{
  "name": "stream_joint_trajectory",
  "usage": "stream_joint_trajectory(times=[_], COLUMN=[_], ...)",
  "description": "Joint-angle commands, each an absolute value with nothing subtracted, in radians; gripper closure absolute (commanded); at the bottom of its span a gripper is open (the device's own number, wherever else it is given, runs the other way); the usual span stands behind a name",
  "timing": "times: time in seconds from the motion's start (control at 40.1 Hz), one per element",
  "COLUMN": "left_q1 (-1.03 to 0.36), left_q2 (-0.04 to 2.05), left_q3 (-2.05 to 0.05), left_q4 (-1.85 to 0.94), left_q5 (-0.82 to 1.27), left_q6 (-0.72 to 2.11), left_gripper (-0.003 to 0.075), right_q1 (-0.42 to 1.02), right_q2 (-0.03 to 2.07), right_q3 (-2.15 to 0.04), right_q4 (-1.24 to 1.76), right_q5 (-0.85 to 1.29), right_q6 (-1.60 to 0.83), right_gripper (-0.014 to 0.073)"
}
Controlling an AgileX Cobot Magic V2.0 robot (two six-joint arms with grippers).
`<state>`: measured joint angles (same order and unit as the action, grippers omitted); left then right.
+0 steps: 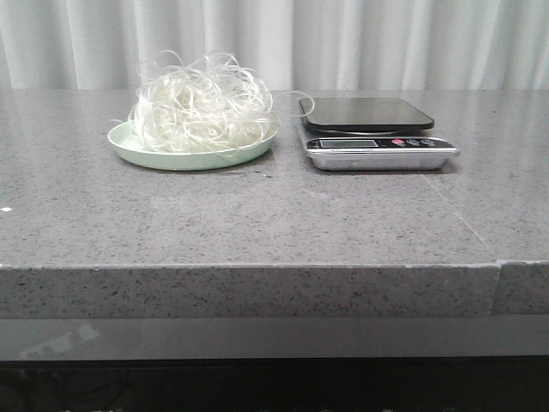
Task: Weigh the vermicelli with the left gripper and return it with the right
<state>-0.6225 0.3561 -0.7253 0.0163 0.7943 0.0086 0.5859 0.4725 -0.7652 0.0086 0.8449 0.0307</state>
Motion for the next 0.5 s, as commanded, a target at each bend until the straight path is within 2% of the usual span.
stream_joint_trajectory(times=[0.0,0.274,0.473], left_q1=[-0.57,-0.319,-0.156], left_q2=[0.342,0.162,0.036], left_q3=[-0.709,-0.389,-0.146], left_q4=[0.028,0.056,-0.006], left_q5=[0.675,0.335,0.195], left_q6=[0.0,0.0,0.0], left_gripper=[0.0565,0.0565,0.0565], right_q1=[0.584,0.584,0.584], right_q2=[0.476,0.476,0.476], right_q3=[-0.787,-0.787,-0.787], right_q4=[0.0,0.0,0.0], right_q5=[0.771,0.771,0.771], right_q6=[0.03,0.03,0.03], right_gripper=[0.0437,0.0437,0.0437])
